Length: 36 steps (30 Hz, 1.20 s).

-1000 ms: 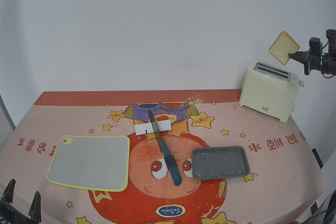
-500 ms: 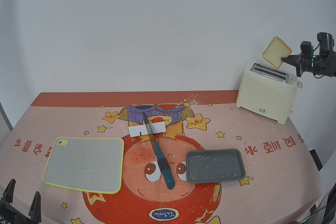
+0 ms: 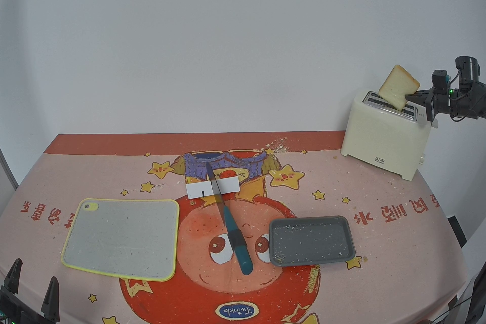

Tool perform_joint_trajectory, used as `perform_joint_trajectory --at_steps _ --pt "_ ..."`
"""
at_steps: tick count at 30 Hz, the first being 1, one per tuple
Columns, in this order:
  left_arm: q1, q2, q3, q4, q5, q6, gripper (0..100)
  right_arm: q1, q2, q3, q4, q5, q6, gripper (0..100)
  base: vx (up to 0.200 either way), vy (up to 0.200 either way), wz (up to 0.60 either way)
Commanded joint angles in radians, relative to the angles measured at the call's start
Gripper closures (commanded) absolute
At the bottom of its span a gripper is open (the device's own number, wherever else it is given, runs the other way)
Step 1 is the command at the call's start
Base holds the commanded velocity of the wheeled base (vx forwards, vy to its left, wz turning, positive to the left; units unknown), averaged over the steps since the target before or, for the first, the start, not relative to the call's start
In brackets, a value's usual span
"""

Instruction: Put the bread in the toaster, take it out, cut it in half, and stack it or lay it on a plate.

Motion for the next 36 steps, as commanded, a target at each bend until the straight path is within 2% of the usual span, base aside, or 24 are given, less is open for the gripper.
perform_joint_trajectory --at_steps 1,5,14,36 --pt "-0.001 -0.016 0.018 0.0 0.0 0.0 0 0.0 0.004 0.013 -0.002 0.0 -0.005 100 0.0 0.0 0.0" --pt "0.001 -0.016 0.018 0.0 0.0 0.0 0 -0.009 0.004 0.022 0.0 0.0 -0.037 100 0.0 0.0 0.0" --pt "-0.001 -0.016 0.018 0.0 0.0 0.0 0 -0.029 0.005 0.025 0.0 0.0 -0.04 100 0.0 0.0 0.0" --pt "-0.001 -0.016 0.018 0.0 0.0 0.0 0 -0.025 0.007 0.045 0.0 -0.002 -0.045 100 0.0 0.0 0.0"
